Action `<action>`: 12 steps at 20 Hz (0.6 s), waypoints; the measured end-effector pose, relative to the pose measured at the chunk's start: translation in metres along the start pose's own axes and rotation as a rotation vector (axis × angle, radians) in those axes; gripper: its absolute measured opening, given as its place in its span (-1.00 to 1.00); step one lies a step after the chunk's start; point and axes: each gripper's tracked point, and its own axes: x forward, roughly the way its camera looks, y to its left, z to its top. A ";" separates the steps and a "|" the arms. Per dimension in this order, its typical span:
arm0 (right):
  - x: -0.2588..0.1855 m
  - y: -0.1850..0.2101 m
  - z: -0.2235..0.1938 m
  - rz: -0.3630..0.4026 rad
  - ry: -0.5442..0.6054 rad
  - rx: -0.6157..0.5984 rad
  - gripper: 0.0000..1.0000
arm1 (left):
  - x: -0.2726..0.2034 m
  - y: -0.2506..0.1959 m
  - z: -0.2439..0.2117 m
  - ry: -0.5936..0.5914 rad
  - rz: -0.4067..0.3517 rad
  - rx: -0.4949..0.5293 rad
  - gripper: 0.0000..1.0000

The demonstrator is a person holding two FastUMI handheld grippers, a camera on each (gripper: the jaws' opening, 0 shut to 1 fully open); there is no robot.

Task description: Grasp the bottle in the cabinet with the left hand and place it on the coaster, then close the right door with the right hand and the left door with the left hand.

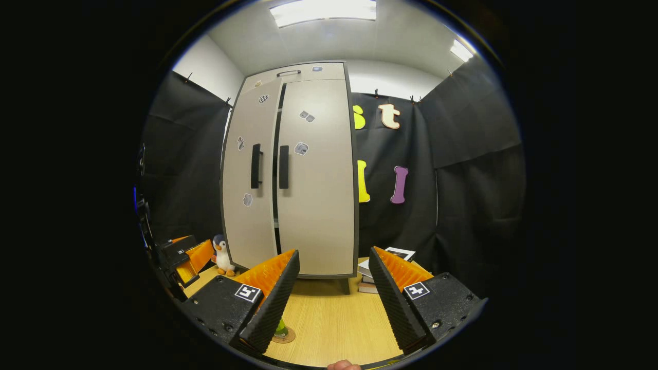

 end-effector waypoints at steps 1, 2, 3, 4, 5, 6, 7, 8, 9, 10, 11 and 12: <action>0.000 0.000 -0.001 0.000 0.001 0.003 0.66 | 0.000 0.000 -0.001 0.003 0.000 -0.002 0.89; 0.000 0.000 -0.001 -0.001 0.003 0.006 0.66 | -0.001 0.000 -0.001 0.006 0.000 -0.005 0.89; 0.000 0.000 -0.003 -0.002 0.009 0.006 0.66 | -0.001 0.000 -0.001 0.006 0.004 -0.010 0.89; 0.000 0.001 -0.002 -0.001 0.009 0.006 0.66 | -0.001 0.000 0.000 0.008 0.005 -0.013 0.89; -0.001 0.002 -0.001 0.002 0.006 0.005 0.66 | -0.001 0.001 0.000 0.007 0.007 -0.015 0.89; -0.001 0.003 -0.001 0.002 0.007 0.001 0.66 | -0.001 0.001 -0.001 0.005 0.007 -0.015 0.89; -0.001 0.002 -0.001 0.002 0.006 -0.004 0.66 | 0.000 0.000 0.000 0.005 0.005 -0.014 0.99; -0.002 0.002 0.000 0.000 0.003 -0.008 0.66 | 0.000 0.000 0.000 0.004 0.004 -0.013 0.89; -0.002 0.001 0.000 -0.003 0.000 -0.009 0.66 | 0.000 0.000 0.000 0.005 0.005 -0.012 0.99; -0.002 0.000 0.001 -0.006 -0.004 -0.008 0.66 | -0.002 -0.001 0.000 0.006 0.007 -0.013 0.89; -0.002 0.000 0.001 -0.009 -0.005 -0.006 0.66 | -0.001 -0.001 -0.001 0.009 0.005 -0.016 0.89; -0.002 0.000 0.001 -0.007 -0.006 -0.004 0.66 | -0.001 -0.003 -0.002 0.013 0.004 -0.017 0.89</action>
